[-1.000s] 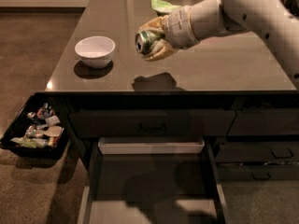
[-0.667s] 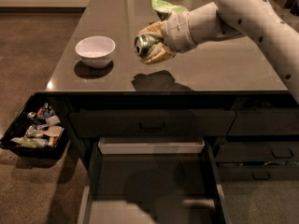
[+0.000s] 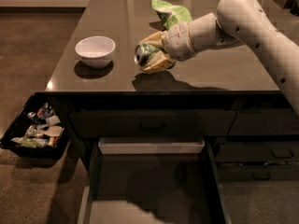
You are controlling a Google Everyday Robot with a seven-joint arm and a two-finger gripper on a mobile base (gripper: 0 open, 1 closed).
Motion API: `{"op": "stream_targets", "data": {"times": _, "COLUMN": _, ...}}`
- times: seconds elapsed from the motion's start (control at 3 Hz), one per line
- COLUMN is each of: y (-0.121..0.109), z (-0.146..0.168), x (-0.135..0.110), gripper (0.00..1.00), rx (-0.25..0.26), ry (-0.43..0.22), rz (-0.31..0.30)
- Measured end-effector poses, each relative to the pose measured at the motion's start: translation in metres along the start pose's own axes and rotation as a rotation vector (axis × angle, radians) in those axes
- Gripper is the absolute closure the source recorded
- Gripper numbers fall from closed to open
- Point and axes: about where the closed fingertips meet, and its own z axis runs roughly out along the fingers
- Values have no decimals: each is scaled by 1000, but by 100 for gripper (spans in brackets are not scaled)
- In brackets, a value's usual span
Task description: Pick green can from middle drawer and place on counter
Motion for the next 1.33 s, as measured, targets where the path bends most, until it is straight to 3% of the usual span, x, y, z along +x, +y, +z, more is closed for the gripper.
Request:
{"op": "stream_targets", "data": {"times": 0.33, "y": 0, "z": 0, "x": 0, "gripper": 82, "rx": -1, "ry": -1, "rz": 1}}
{"op": "stream_targets", "data": {"times": 1.33, "y": 0, "z": 0, "x": 0, "gripper": 12, "rx": -1, "ry": -1, "rz": 1}}
